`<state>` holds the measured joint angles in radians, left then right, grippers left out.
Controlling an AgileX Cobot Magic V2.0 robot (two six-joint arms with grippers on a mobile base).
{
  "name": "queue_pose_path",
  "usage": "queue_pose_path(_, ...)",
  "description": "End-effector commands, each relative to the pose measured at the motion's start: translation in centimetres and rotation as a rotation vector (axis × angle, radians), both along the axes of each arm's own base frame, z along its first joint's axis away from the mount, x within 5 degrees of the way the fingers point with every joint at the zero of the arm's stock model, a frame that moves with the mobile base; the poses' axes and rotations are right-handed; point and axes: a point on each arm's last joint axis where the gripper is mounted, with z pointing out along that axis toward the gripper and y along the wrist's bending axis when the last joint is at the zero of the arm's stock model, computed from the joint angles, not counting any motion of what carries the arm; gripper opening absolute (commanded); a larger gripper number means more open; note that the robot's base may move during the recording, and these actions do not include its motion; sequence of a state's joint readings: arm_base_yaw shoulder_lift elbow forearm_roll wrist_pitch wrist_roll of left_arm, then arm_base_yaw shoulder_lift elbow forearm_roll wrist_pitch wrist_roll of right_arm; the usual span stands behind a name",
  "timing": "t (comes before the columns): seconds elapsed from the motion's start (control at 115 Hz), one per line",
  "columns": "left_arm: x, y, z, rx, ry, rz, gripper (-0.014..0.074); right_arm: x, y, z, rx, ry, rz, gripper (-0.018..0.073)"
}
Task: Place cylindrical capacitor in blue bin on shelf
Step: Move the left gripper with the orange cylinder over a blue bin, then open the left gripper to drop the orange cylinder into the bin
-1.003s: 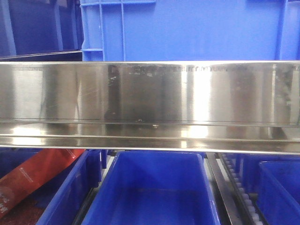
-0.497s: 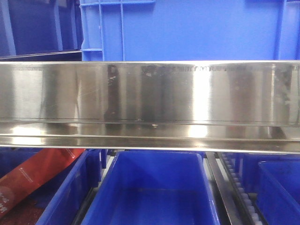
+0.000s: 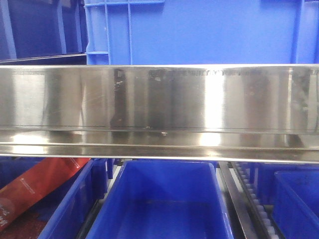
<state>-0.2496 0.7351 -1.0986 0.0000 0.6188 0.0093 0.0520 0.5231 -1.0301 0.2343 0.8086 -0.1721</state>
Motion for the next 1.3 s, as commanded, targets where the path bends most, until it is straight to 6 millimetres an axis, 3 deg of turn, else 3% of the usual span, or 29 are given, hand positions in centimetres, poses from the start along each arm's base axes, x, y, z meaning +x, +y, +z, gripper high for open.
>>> queue_pose_path(0.0,0.9,-0.5,0.7,0.038,-0.016,-0.023,-0.0111,-0.2,-0.1,0.4,0.000,-0.042,-0.006,-0.0162)
queue_pose_path(0.201,4.7,-4.7,1.5,0.086,0.060,-0.209,-0.0111,-0.2,-0.1,0.4,0.000,-0.042,-0.006,-0.0162)
queue_pose_path(0.366,8.6,-10.5,1.9,0.158,0.086,-0.356,-0.0111,-0.2,-0.1,0.4,0.000,-0.042,-0.006,-0.0162)
queue_pose_path(0.654,14.8,-17.6,2.3,0.167,0.095,-0.432,-0.0111,-0.2,-0.1,0.4,0.000,-0.042,-0.006,-0.0162)
queue_pose_path(0.873,17.6,-22.4,0.3,0.188,0.144,-0.488,-0.0111,-0.2,-0.1,0.4,0.000,-0.042,-0.006,-0.0162)
queue_pose_path(1.003,18.7,-23.8,-1.6,0.211,0.186,-0.499,-0.0104,-0.2,-0.1,0.4,0.002,-0.042,-0.005,-0.0162)
queue_pose_path(1.108,19.5,-24.5,-3.1,0.225,0.225,-0.502,0.0005,-0.2,-0.1,0.4,0.002,-0.042,-0.005,-0.0162)
queue_pose_path(1.291,19.9,-25.0,-4.0,0.235,0.244,-0.502,0.0388,-0.2,0.0,0.4,0.003,-0.042,-0.004,-0.0162)
